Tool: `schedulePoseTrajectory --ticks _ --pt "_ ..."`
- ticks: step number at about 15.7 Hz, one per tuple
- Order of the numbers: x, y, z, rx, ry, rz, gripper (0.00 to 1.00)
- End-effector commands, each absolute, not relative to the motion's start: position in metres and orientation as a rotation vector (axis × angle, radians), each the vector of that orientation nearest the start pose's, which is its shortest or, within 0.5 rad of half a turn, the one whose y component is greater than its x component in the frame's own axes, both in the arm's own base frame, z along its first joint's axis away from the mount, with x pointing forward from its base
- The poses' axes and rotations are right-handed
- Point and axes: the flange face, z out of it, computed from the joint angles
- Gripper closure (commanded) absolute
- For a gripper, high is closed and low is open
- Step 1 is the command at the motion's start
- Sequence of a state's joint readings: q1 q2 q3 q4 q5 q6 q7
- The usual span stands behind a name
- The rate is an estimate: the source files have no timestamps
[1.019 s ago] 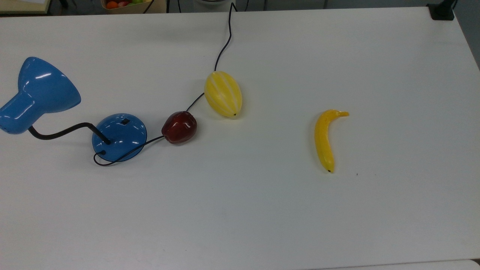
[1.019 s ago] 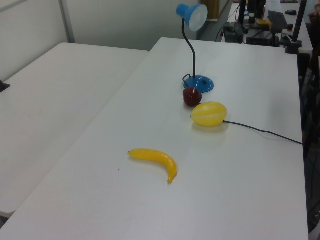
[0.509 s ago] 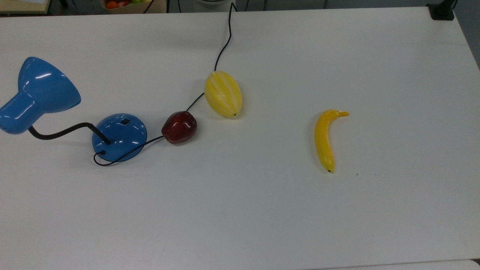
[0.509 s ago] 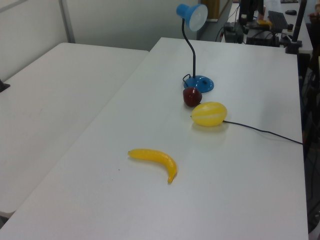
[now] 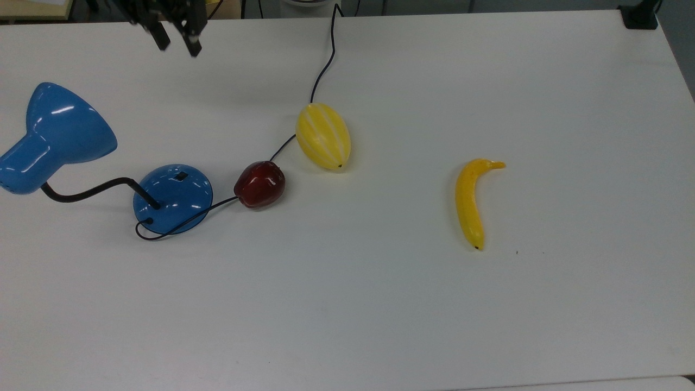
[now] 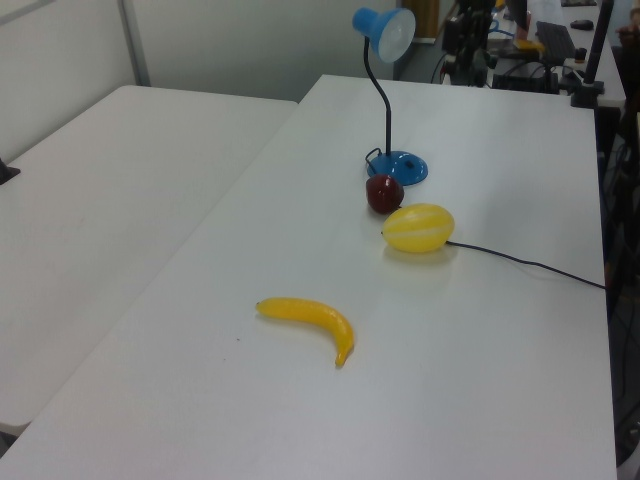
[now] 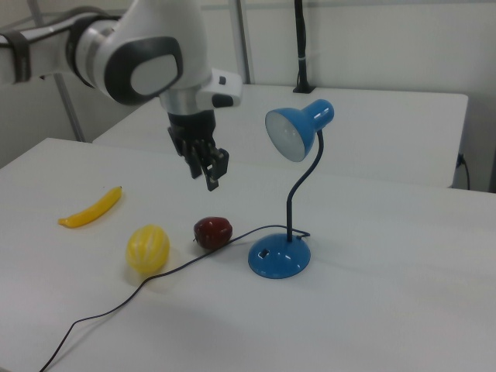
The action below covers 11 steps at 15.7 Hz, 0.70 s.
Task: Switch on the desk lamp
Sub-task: 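Move the gripper over the blue lamp base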
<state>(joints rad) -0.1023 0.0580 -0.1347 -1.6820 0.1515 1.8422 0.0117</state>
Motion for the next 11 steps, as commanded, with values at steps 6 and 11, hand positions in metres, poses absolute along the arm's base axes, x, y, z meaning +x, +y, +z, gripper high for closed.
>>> schedulePoseTrajectory --ticks 6,11 --pt "0.626 -0.128 0.517 -2.914 0.678 -0.391 1.0" --pt "0.597 -0.137 0.505 -2.86 0.774 -0.562 1.0"
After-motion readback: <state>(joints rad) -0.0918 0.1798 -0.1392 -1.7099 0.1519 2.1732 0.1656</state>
